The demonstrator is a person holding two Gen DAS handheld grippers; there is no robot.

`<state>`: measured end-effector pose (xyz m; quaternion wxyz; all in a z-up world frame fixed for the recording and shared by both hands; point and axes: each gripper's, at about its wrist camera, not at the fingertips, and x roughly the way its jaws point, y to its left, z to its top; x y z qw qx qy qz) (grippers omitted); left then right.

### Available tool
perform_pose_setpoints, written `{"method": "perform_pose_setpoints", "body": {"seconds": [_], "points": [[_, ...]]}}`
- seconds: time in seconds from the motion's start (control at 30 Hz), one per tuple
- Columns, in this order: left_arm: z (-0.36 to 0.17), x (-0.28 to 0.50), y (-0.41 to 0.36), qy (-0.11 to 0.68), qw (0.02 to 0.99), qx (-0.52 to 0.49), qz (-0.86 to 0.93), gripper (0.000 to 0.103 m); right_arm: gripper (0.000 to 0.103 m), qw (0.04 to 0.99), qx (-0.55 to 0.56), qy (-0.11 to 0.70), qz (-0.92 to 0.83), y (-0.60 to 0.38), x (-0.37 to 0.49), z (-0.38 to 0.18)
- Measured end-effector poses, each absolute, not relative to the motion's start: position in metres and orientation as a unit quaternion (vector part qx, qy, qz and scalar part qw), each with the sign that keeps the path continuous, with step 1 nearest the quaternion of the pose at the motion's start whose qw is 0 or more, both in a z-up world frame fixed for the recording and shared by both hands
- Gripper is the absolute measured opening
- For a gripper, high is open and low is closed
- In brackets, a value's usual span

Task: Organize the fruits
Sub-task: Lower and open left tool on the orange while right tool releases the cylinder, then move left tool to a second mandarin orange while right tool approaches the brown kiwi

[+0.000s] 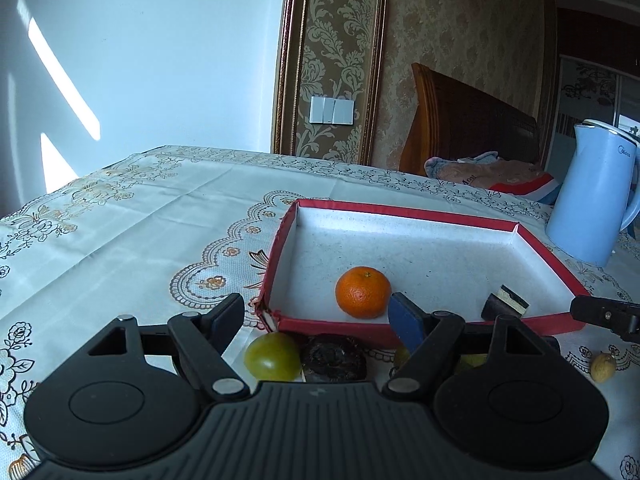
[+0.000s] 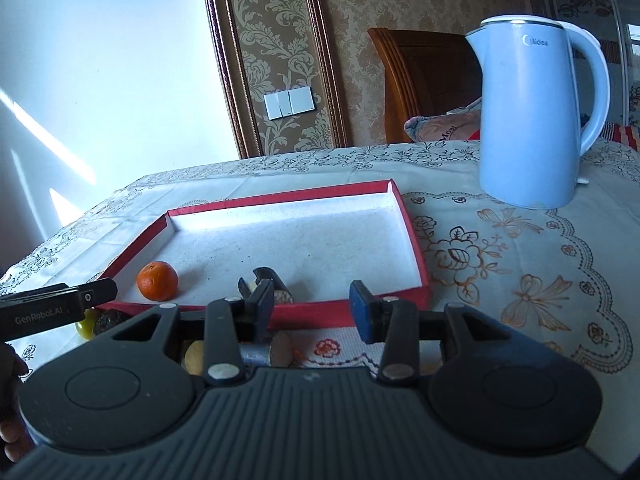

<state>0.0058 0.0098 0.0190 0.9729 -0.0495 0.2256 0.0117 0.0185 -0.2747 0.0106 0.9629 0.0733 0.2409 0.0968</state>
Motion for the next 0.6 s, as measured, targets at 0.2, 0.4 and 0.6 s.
{"method": "perform_pose_setpoints", "body": {"seconds": [0.2,0.4,0.6], "points": [[0.012,-0.025,0.016,0.232,0.971,-0.050,-0.009,0.080,0.041,0.969,0.072,0.223,0.080,-0.295,-0.024,0.013],[0.011,-0.044,0.000,0.231,0.972,-0.026,-0.034,0.080,0.058,0.973,0.040,0.219,0.056,-0.306,-0.053,0.008],[0.010,-0.050,-0.027,0.242,0.969,-0.013,-0.057,0.080,0.058,0.971,0.030,0.231,0.050,-0.310,-0.056,0.002]]}}
